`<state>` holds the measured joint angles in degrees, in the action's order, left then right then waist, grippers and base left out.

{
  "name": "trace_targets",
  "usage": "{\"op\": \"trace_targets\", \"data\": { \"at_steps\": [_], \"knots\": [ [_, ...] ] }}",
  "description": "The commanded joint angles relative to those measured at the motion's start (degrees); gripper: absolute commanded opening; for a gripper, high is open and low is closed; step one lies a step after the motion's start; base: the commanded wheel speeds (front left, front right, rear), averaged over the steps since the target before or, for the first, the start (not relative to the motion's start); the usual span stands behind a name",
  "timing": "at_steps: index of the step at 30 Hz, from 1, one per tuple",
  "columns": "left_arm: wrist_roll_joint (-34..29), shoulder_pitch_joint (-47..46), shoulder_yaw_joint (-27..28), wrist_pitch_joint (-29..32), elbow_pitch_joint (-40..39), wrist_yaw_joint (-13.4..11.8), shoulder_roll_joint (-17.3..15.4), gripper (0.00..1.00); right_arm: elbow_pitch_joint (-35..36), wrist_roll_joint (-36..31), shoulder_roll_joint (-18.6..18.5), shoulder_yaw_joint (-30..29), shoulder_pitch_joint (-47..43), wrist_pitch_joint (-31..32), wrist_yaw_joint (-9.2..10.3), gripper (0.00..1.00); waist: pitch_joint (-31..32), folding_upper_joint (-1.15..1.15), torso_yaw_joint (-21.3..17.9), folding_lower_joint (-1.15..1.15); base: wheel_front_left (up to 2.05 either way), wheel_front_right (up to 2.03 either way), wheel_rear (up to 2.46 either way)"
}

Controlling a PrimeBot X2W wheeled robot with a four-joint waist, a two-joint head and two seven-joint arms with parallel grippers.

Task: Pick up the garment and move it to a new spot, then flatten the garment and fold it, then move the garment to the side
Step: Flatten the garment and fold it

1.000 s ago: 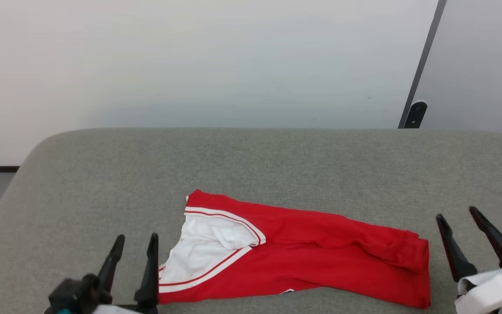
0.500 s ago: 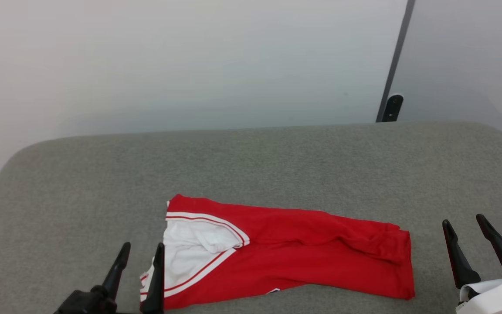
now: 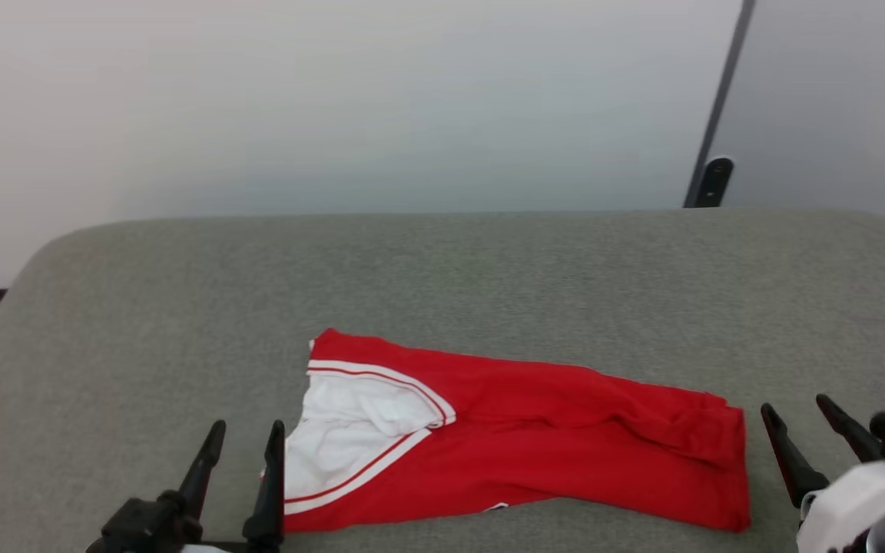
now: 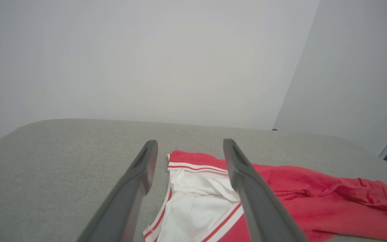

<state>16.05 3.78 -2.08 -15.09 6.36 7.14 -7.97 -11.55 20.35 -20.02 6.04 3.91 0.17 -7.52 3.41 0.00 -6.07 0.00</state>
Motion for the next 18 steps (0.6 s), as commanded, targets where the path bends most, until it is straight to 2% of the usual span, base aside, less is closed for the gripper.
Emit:
{"op": "trace_targets", "data": {
  "at_steps": [1,4,5,12,14,18],
  "knots": [
    [0.08,-0.63,-0.15,-0.05,0.4,0.36,0.05,1.0,-1.64,1.62,-0.48,0.38,1.86,4.69,0.07,1.0,-0.51,0.0,2.32,0.0,0.0,0.0,0.0],
    [0.63,-1.16,-0.66,-0.05,0.77,0.34,0.06,1.0,-4.34,3.86,-1.82,1.94,4.81,14.19,0.07,1.0,-0.93,0.0,4.24,0.0,0.0,0.0,0.0],
    [0.63,-1.16,-0.66,-0.05,0.77,0.34,0.06,1.0,-4.34,3.86,-1.82,1.94,4.81,14.19,0.07,1.0,-0.93,0.0,4.24,0.0,0.0,0.0,0.0],
    [2.23,-1.78,-3.19,-0.05,2.05,0.43,0.05,1.0,-12.3,7.06,-2.69,3.11,11.53,36.96,0.07,1.0,-2.49,0.0,8.0,0.0,0.0,0.0,0.0],
    [2.55,-2.29,-4.14,-0.05,2.24,0.43,-0.1,1.0,-14.2,6.54,-2.39,2.95,13.28,41.4,0.07,1.0,-3.16,0.0,8.99,0.0,0.0,0.0,0.0],
    [3.19,-3.92,-5.58,-0.05,2.41,0.42,-0.31,1.0,-18.21,4.79,-1.1,1.56,16.62,46.34,0.07,1.0,-5.57,0.0,10.81,0.0,0.0,0.0,0.0]
  ]
}}
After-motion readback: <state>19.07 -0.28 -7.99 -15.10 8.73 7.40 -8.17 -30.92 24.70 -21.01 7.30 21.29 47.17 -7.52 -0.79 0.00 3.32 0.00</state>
